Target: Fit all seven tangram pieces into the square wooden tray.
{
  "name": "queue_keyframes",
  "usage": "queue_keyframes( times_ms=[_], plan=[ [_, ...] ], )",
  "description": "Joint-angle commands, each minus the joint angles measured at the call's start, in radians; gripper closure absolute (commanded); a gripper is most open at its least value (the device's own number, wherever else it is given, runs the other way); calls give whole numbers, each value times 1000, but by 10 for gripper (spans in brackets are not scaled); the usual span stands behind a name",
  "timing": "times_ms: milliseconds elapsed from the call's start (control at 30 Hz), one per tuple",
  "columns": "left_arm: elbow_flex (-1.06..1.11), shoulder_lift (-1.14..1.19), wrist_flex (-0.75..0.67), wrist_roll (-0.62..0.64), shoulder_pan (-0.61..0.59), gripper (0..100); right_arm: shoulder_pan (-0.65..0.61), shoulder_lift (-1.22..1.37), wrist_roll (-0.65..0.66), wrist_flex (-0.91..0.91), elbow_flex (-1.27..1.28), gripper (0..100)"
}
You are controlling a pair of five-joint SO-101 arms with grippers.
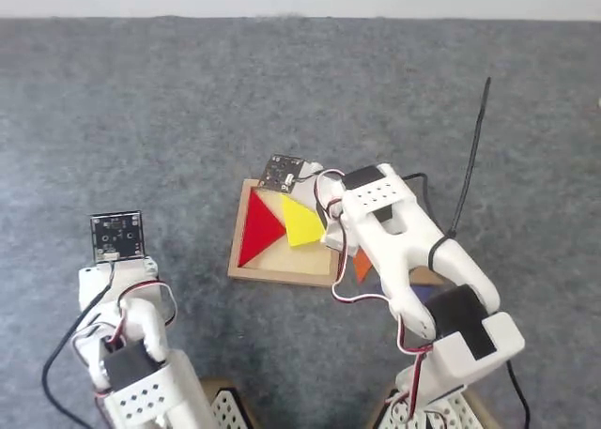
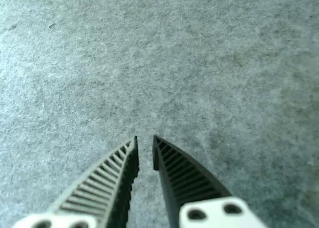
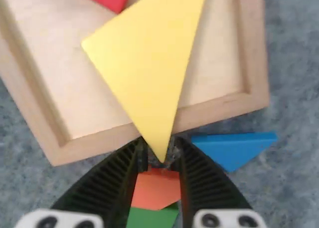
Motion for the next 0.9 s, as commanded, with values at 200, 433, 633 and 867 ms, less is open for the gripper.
queue_keyframes(
  times_ms=[200,433,633,867],
  plan=[
    [-44,-11,0,-12,-5,941,-2,-53,-18,-81,-54,912],
    [-44,-11,0,-12,-5,942,-18,-53,-150,-208,-54,912],
    [-44,-11,0,-12,0,941,-30,-58,-195,-229,-54,909],
    [-53,-9,6,-11,80,938,39,-185,-216,-71,-95,908]
  ],
)
